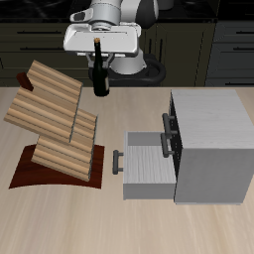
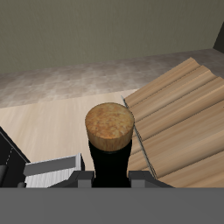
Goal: Place the wine bottle on the top layer of the wine rack
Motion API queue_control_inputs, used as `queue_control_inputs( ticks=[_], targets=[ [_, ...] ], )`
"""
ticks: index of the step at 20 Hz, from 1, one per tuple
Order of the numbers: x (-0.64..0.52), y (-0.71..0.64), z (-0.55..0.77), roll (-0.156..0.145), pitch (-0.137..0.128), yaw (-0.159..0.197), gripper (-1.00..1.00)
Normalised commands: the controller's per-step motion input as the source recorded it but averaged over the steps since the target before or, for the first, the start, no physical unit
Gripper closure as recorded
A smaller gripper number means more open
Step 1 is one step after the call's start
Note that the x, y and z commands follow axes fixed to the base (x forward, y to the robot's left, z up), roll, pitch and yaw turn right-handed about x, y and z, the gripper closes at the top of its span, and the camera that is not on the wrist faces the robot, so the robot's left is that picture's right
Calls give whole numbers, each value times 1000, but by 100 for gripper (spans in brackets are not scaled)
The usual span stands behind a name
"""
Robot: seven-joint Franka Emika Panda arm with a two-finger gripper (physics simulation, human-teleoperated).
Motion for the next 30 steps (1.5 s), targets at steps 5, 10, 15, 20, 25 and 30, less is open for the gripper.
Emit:
queue_control_inputs(
  ticks=[5, 10, 15, 20, 25, 30],
  targets=[
    [-181, -29, 108, 51, 12, -137, 100],
    [23, -70, 63, 54, 93, -208, 100],
    [0, 12, 48, 72, 48, -110, 100],
    [28, -65, 109, 44, 70, -188, 100],
    [-17, -141, 227, 36, 31, -140, 100],
    [111, -104, 212, -11, 3, -75, 100]
  ],
)
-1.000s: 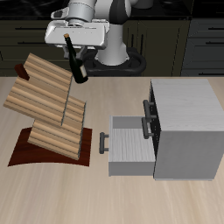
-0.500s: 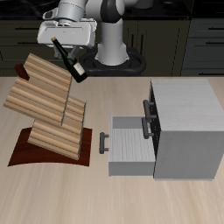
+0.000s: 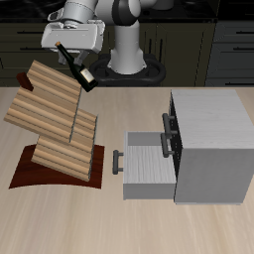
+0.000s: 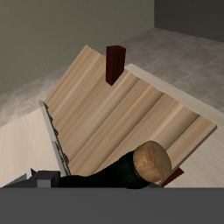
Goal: Place the wine bottle on the top layer of the wine rack
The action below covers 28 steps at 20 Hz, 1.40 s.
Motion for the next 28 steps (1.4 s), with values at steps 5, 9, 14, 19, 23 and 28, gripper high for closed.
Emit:
queue_control_inputs(
  ticks=[5, 9, 14, 19, 23, 28],
  targets=[
    [112, -14, 165, -9, 9, 19, 100],
    [165, -119, 261, -61, 13, 5, 100],
    [189, -213, 330, -99, 3, -1, 100],
    [210, -173, 44, -42, 23, 6, 100],
    [280, -302, -143, -87, 52, -36, 100],
    [197, -310, -372, -71, 61, -16, 100]
  ],
)
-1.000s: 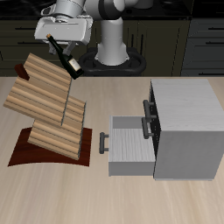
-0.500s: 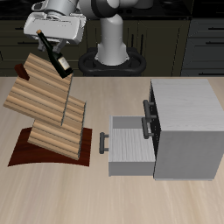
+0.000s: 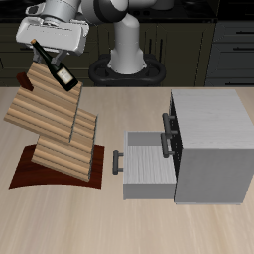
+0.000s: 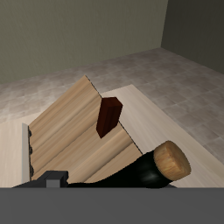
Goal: Place the wine bottle on the top layer of the wine rack
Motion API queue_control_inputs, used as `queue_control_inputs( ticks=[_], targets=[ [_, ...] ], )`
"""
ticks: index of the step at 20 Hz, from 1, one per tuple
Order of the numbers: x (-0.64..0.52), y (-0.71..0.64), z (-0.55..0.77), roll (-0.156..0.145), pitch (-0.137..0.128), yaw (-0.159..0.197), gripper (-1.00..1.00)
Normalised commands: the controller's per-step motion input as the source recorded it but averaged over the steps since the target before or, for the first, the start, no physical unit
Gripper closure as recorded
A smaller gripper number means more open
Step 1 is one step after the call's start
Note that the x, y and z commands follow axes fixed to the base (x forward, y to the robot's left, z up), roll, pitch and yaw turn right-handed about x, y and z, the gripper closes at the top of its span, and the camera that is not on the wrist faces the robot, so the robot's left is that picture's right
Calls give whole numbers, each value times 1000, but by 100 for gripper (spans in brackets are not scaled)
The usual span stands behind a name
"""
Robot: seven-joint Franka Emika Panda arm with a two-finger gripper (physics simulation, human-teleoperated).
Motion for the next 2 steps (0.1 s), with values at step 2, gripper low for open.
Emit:
queue_control_inputs(
  ticks=[2],
  targets=[
    [68, -256, -392, -103, 70, 8, 100]
  ],
)
